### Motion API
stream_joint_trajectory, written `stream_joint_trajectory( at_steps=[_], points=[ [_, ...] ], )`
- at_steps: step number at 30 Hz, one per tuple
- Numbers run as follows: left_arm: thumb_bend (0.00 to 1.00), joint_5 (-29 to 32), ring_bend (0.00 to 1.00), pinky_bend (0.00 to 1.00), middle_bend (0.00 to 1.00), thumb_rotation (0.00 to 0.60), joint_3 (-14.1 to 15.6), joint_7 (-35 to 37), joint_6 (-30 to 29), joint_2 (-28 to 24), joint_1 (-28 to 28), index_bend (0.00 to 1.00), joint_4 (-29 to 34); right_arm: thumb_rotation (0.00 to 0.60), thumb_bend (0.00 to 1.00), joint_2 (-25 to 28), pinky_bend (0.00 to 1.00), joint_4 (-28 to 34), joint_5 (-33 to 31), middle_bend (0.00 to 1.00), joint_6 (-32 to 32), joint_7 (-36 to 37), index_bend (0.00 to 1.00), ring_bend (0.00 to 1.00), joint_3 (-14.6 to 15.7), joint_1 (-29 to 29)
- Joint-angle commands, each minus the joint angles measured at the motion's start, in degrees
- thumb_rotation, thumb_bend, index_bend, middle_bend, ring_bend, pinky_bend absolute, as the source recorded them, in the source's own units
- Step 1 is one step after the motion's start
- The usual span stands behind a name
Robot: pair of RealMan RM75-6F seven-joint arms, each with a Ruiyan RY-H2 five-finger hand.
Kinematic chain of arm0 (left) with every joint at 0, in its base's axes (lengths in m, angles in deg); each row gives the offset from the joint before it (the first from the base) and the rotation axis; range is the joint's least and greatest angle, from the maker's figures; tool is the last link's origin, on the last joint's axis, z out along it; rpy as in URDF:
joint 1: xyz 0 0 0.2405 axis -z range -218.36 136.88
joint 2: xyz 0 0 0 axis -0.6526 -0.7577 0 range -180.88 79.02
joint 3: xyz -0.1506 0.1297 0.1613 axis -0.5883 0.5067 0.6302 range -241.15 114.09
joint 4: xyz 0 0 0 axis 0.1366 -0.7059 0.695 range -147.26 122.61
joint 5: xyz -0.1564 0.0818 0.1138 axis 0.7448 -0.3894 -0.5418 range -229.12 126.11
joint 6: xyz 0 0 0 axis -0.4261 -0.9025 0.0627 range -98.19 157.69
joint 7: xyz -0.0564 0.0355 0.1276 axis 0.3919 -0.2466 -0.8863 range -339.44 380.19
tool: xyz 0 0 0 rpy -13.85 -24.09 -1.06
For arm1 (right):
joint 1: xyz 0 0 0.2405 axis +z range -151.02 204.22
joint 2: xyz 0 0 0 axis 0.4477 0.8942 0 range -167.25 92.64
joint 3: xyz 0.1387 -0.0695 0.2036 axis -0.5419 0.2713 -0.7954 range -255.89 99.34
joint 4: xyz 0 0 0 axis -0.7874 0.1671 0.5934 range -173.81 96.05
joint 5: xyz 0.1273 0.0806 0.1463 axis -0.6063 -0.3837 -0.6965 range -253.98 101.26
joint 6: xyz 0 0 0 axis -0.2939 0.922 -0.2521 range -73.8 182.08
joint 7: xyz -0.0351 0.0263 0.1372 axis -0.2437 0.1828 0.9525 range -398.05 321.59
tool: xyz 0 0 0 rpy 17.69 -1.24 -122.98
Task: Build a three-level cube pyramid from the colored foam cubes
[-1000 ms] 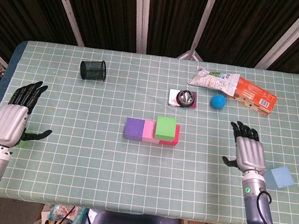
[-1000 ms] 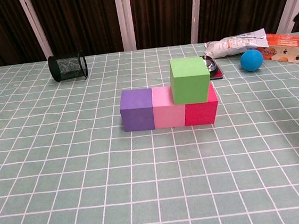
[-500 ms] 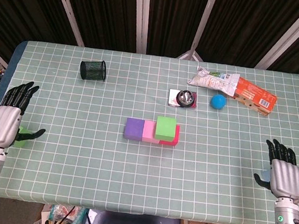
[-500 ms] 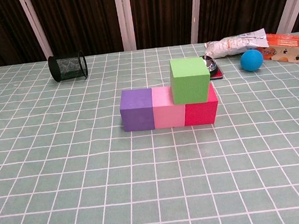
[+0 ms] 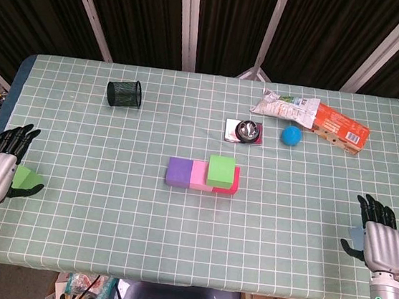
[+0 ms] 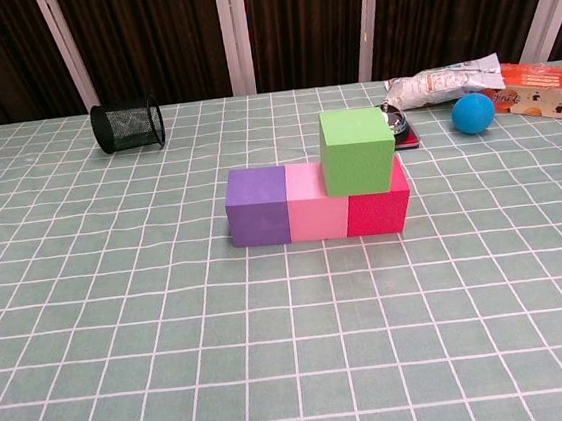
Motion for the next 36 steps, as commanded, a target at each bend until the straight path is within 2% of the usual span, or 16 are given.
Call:
stream_joint_trajectory(
  at_steps=[1,7,17,36],
  points=[
    [0.04,0.3,0.0,0.0,0.0,0.6,1.5,0.3,2.6,-2.3,-0.1,0.0,-0.1,0.6,0.25,-0.1,0.02,-0.4,0.1,0.0,0.9,0.0,0.0,0.0,-0.6,-0.2],
    [0.04,2.9,0.0,0.0,0.0,0.6,4.0,-0.9,7.2,-6.9,-0.5,0.0,-1.4,0.6,0.25,-0.4,0.02,-1.0,0.5,0.0,1.9,-0.1,0.0,0.0,-1.5,-0.8],
    [0.01,6.2,0.0,0.0,0.02,0.6,6.0,-0.5,17.6,-9.8,1.9,0.0,-8.7,0.6,0.25,-0.8,0.02,-1.2,1.2,0.0,3.0,-1.0,0.0,0.0,-2.8,-1.6],
    [0.01,10.4,0.0,0.0,0.02,0.6,5.8,0.7,28.3,-4.0,5.4,0.0,-25.3,0.6,0.25,-1.3,0.02,-0.9,1.5,0.0,4.7,-2.7,0.0,0.0,-5.0,-3.3]
  ],
)
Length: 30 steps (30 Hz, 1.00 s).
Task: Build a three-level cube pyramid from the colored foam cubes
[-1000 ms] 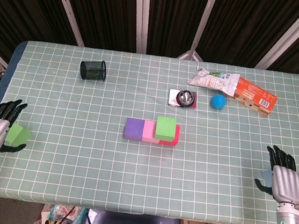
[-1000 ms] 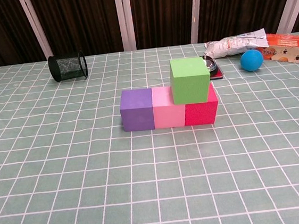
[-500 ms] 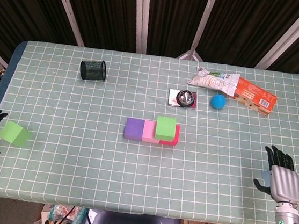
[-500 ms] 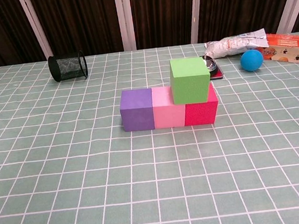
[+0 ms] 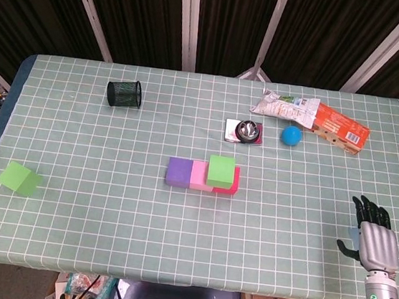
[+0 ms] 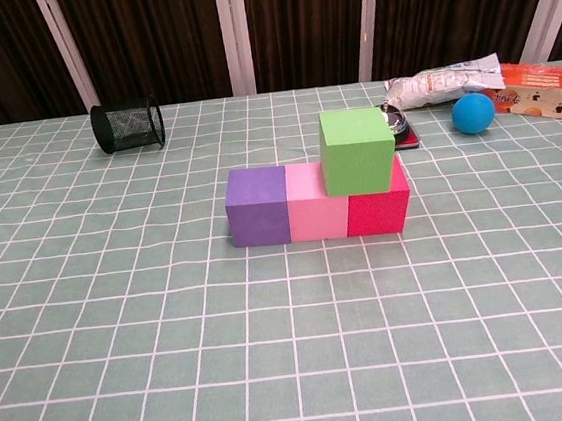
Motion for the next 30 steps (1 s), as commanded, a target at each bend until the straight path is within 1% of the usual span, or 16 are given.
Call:
stream_joint_trajectory(
  at_steps=[1,7,19,30],
  points=[
    [0.01,1.3,0.0,0.0,0.02,0.6,-0.1,0.0,2.0,1.4,0.9,0.0,-2.4,0.6,0.25,-0.1,0.02,0.0,0.1,0.0,0.1,-0.2,0.0,0.0,-0.2,-0.2],
    [0.01,3.1,0.0,0.0,0.01,0.6,-0.8,0.0,4.3,3.4,2.0,0.0,-6.8,0.6,0.25,-0.3,0.02,0.1,0.1,0.0,0.4,-0.6,0.0,0.0,-0.9,-0.7],
    [0.01,4.4,0.0,0.0,0.01,0.6,-2.0,-2.0,7.8,8.0,5.3,0.0,-12.3,0.6,0.25,-0.6,0.02,0.6,-0.3,0.0,1.2,-0.9,0.0,0.0,-2.0,-1.5],
    [0.01,5.5,0.0,0.0,0.01,0.6,-1.6,-5.3,10.9,9.2,7.8,0.0,-13.2,0.6,0.25,-0.8,0.02,0.9,0.1,0.0,0.6,-1.0,0.0,0.0,-2.9,-2.4]
  ],
)
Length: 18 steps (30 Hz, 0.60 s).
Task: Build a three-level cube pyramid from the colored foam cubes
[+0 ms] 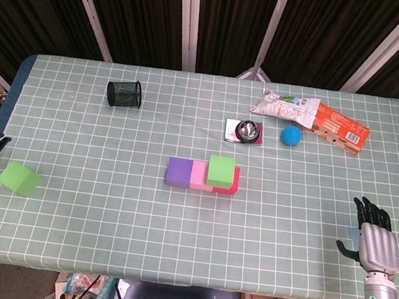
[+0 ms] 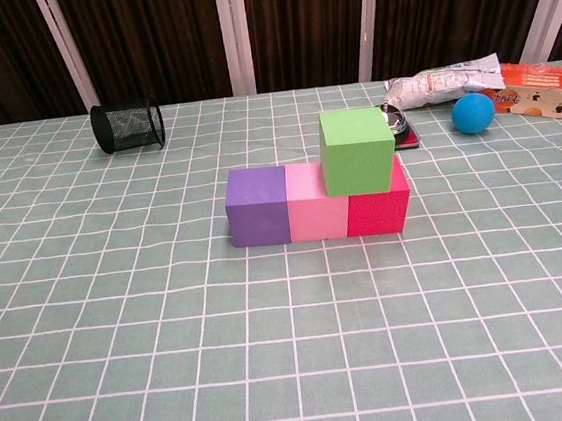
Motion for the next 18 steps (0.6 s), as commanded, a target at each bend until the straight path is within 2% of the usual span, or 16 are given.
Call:
stream_joint_trajectory(
  at_steps=[1,18],
  points=[
    [0.01,0.8,0.0,0.0,0.01,0.6,0.1,-0.8,0.5,0.2,0.4,0.0,-0.2,0.6,0.25,0.0,0.02,0.1,0.1,0.0,0.0,0.0,0.0,0.0,-0.1,-0.2],
    [0.01,-0.5,0.0,0.0,0.01,0.6,0.7,-1.2,0.7,1.8,1.5,0.0,0.7,0.6,0.25,-0.4,0.02,0.4,-0.2,0.0,0.7,-0.5,0.0,0.0,-1.1,-0.8]
  ],
)
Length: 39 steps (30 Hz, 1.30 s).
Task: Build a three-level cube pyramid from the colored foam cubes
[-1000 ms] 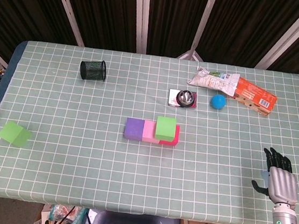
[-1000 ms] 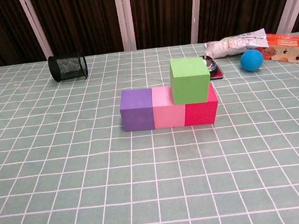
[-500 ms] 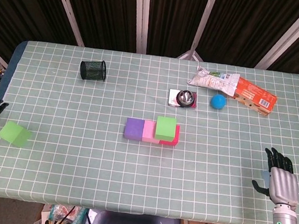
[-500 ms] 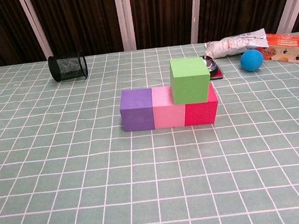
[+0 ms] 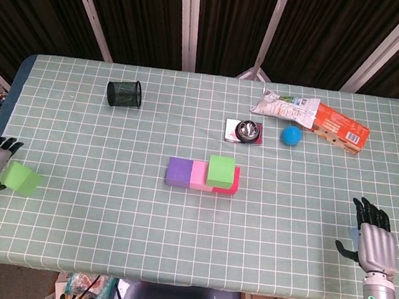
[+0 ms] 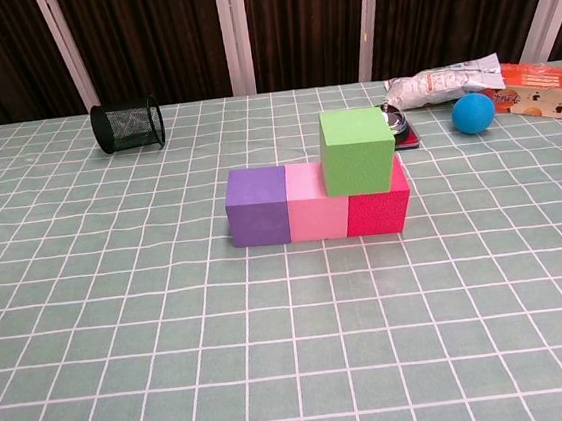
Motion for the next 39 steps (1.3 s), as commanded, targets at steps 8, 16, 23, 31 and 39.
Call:
stream_joint_trajectory(
  at_steps=[8,16,23,31,39],
  points=[
    [0.01,-0.4,0.0,0.0,0.01,0.6,-0.8,1.2,-1.1,1.6,0.4,0.0,-0.3,0.6,0.25,0.0,0.02,0.2,0.0,0.0,0.3,0.2,0.0,0.0,-0.5,-0.3],
    [0.01,-0.5,0.0,0.0,0.05,0.6,-1.7,2.1,-1.5,2.6,1.0,0.0,0.5,0.6,0.25,0.0,0.02,0.3,-0.1,0.0,0.6,0.2,0.0,0.0,-0.8,-0.5],
    [0.03,-1.6,0.0,0.0,0.23,0.6,-1.4,3.1,-1.2,3.0,1.2,0.0,0.9,0.6,0.25,0.1,0.02,0.4,-0.3,0.0,0.8,0.3,0.0,0.0,-1.1,-0.7],
    [0.11,-2.3,0.0,0.0,0.29,0.6,-1.3,4.0,-2.2,4.2,0.8,0.0,0.1,0.6,0.25,0.1,0.02,0.5,-0.2,0.0,1.2,0.2,0.0,0.0,-1.2,-0.8],
    [0.33,-4.4,0.04,0.01,0.4,0.6,-1.5,6.2,-3.8,4.4,0.4,0.0,1.1,0.6,0.25,0.1,0.02,0.5,-0.5,0.0,1.5,0.0,0.0,0.0,-1.4,-1.0]
  ],
)
